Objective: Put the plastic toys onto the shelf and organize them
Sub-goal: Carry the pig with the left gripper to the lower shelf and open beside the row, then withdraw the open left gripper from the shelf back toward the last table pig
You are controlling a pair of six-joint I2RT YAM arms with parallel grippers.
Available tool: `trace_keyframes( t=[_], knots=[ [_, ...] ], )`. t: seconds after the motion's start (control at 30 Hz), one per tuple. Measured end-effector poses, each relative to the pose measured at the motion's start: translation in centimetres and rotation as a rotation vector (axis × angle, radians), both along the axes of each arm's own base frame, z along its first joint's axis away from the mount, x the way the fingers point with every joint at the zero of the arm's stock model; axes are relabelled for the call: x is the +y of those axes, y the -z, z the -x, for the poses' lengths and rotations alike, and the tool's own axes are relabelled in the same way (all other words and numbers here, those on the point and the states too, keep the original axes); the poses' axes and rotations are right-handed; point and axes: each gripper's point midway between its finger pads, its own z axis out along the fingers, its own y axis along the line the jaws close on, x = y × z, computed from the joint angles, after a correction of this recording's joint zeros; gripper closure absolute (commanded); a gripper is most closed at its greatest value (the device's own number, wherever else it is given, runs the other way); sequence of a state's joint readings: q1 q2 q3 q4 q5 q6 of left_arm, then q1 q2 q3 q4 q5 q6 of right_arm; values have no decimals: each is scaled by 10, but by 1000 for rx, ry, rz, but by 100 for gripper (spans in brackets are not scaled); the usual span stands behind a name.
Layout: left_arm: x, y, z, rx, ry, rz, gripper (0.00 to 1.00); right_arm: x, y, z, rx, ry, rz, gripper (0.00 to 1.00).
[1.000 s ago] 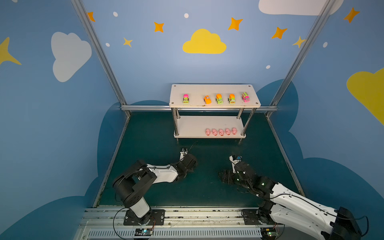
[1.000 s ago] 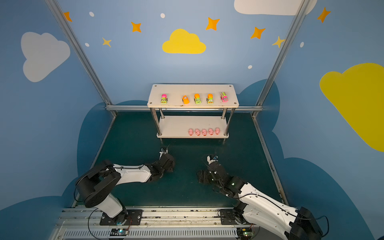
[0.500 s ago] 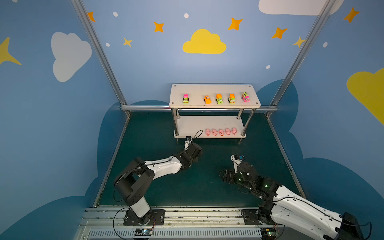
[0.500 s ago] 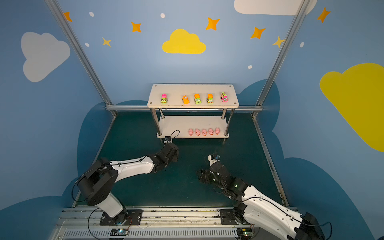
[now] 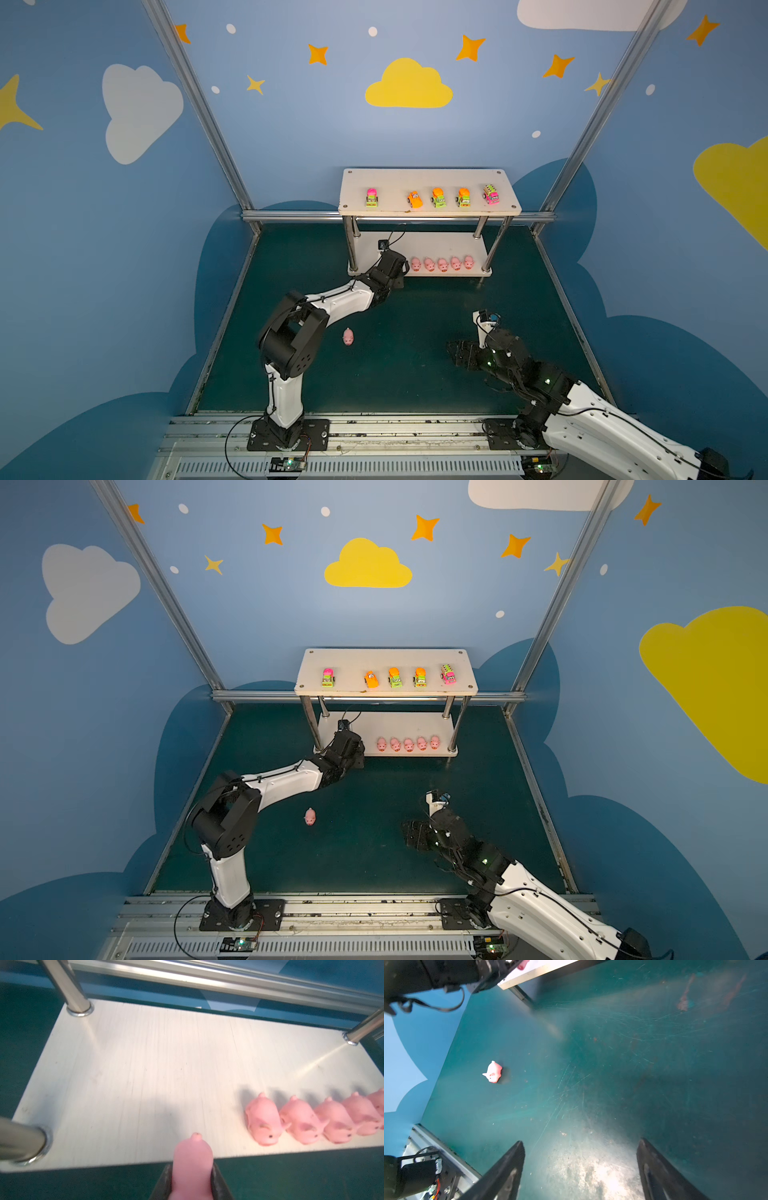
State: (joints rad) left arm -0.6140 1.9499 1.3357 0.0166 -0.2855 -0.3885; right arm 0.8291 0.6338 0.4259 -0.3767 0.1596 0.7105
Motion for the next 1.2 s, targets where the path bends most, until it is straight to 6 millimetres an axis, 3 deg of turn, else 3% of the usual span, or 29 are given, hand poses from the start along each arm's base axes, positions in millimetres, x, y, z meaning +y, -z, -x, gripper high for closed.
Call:
trace_keyframes(
  t=[0.23,0.5,0.8,1.2],
  knots=[
    [-17,8,-30,4,18,3,72,-12,3,1,-2,23,23,17],
    [-29,16,-42,22,38,3,70,-21,6,1,0,48,33,17],
    [-29,22,-41,46,39,3,58,-25,8,-1,3,64,39,17],
    [-31,22,-40,50,42,7,50,-31,8,3,-4,73,29,17]
  ],
)
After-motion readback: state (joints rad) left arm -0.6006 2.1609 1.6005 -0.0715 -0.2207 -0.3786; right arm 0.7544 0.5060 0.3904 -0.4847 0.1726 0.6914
